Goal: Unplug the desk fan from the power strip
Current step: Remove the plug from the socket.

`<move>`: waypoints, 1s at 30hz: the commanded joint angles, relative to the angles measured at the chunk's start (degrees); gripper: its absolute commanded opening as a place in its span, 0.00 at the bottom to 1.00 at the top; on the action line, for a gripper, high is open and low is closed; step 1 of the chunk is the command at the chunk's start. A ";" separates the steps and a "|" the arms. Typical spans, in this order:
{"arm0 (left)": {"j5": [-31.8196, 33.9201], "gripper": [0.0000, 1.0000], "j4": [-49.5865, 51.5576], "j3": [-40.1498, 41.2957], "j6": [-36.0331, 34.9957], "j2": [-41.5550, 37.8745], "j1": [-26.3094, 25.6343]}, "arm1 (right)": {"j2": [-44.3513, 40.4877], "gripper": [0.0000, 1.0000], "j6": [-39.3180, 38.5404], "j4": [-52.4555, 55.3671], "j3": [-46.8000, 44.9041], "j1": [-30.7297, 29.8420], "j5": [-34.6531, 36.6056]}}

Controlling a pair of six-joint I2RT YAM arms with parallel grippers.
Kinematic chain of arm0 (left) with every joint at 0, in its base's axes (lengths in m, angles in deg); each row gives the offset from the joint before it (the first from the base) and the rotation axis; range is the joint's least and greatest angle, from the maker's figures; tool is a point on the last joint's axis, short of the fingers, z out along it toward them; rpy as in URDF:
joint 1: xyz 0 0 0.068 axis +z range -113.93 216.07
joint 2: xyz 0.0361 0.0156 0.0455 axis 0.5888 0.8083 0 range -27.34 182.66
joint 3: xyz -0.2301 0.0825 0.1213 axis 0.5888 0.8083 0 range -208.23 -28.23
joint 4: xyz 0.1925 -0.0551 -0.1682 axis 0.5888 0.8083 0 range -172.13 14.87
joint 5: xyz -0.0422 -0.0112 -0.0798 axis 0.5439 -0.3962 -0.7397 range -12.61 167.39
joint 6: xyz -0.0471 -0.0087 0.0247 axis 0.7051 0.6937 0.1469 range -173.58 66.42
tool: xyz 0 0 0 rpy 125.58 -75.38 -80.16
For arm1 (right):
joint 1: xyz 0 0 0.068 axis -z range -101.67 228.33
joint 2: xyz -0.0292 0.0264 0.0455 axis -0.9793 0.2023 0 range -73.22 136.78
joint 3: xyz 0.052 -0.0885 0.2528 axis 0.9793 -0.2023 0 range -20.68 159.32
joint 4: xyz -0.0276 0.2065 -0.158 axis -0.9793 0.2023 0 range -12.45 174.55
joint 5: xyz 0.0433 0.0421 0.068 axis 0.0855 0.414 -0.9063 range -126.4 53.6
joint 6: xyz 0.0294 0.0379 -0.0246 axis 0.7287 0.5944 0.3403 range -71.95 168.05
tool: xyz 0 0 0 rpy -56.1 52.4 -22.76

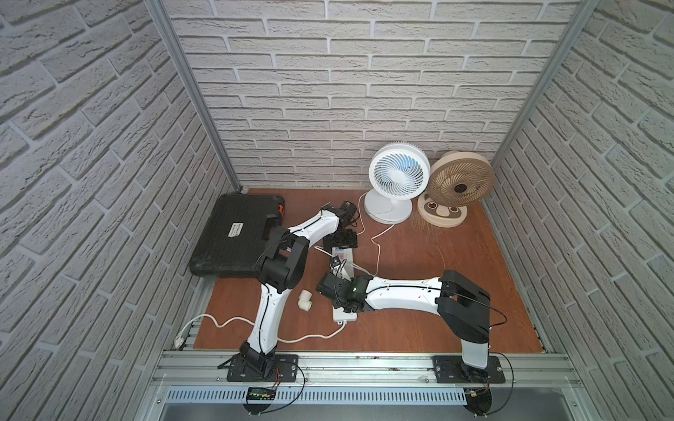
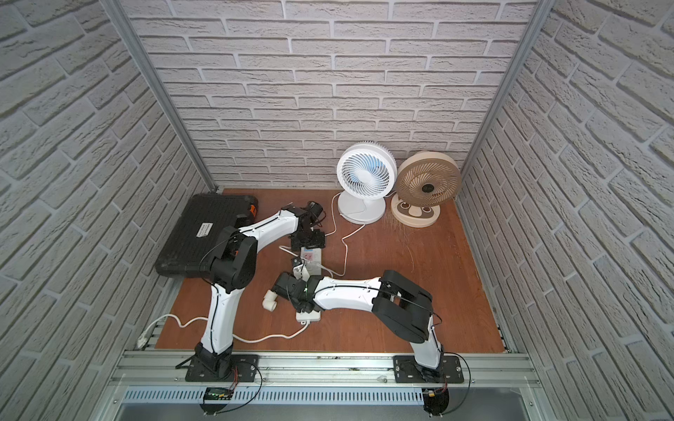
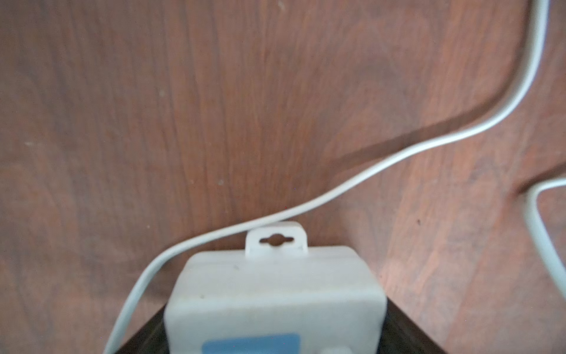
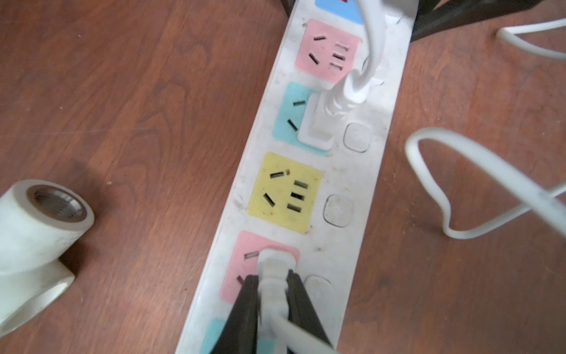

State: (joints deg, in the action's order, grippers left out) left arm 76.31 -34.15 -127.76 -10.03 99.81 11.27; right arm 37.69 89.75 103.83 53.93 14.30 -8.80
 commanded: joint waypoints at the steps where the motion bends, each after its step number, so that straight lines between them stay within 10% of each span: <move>1: 3.01 0.00 5.01 3.55 -0.59 4.43 1.26 | -3.10 0.08 0.08 -6.22 -2.90 0.91 -2.58; 17: 3.01 0.00 4.57 4.08 -0.66 3.98 1.33 | -6.09 0.03 2.59 -12.41 -8.49 3.40 -8.59; 30: 2.64 0.00 4.40 4.01 -0.57 4.33 1.39 | -0.10 0.03 -2.25 -1.59 1.99 -0.90 1.72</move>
State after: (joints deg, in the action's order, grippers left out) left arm 76.33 -34.47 -127.43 -10.31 99.66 11.36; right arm 36.86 90.79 102.58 53.12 14.63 -10.70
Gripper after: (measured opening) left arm 0.866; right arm 0.173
